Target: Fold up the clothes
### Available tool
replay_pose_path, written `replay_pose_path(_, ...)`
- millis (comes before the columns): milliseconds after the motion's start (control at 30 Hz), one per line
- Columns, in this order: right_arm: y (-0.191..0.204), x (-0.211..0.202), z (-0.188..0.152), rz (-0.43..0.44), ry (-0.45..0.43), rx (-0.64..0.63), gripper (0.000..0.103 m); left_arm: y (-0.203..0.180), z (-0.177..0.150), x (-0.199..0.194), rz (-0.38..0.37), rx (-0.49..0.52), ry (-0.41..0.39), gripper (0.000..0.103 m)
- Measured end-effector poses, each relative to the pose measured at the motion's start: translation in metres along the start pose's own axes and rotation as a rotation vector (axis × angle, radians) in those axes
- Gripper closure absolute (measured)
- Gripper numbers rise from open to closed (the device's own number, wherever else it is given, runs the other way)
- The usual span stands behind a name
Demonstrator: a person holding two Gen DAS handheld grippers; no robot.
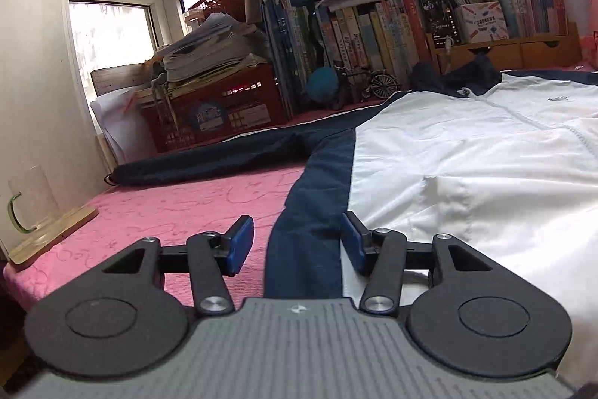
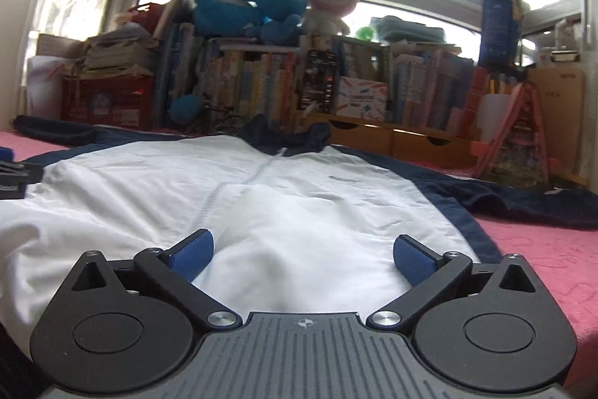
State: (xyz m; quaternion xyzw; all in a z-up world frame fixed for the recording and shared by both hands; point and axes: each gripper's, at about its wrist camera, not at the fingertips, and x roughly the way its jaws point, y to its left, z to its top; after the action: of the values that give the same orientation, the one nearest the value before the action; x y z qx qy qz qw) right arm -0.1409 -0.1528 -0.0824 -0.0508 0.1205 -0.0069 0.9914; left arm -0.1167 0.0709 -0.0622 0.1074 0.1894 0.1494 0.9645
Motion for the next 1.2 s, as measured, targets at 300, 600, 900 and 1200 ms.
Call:
replay_pose_path(300,-0.099,0.007,0.001,-0.322,0.115,0.004,0.001,0.037,0.034,-0.002,-0.004,-0.098,0.063,0.051)
replay_pose_path(600,-0.076,0.057,0.084,0.234,0.166,0.029,0.000,-0.010,0.108,0.035,-0.342,-0.103,0.049,0.051)
replay_pose_path(900,-0.011,0.131,0.097,0.523,0.332,-0.110,0.000,-0.060,0.088,0.104,-0.345,0.056,0.222,0.048)
replay_pose_path(1200,-0.067,0.170,0.080,0.316,0.456,-0.035,0.000,-0.032,0.082,0.115,-0.273,-0.022,0.241,0.042)
